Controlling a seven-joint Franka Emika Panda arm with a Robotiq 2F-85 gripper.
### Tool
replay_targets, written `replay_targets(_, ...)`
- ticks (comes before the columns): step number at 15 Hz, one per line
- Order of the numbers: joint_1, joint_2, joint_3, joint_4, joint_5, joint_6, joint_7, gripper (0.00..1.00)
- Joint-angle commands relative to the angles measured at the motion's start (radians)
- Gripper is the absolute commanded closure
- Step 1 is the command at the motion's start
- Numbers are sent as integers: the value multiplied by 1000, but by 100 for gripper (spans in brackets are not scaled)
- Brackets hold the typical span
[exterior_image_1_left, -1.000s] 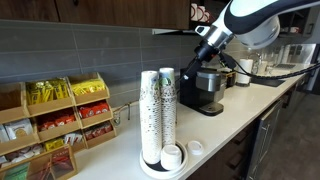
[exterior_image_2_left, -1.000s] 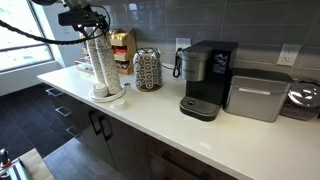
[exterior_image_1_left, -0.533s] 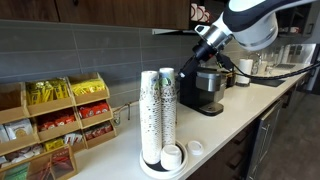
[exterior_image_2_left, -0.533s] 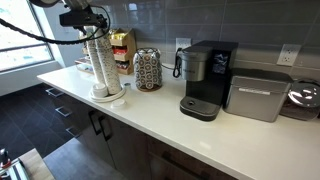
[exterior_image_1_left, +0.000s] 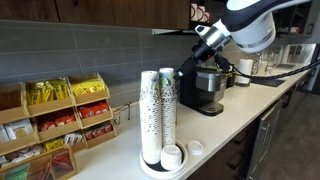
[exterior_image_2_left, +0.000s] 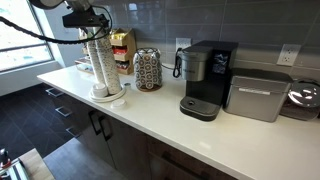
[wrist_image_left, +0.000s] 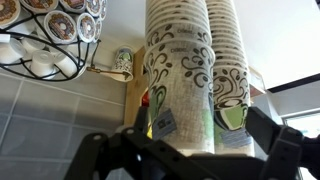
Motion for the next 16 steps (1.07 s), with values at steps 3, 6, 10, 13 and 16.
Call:
replay_targets(3,6,15,-1,-20,74,56,-43,0)
replay_targets(6,4,25,3,-20,106,65,-49,0)
replay_targets(10,5,38,5,-19,157,85,-65,0)
replay_targets(13,-1,45,9,-19,200,89,-85,0)
replay_targets(16,-7,49,14,-17,239,85,-107,0)
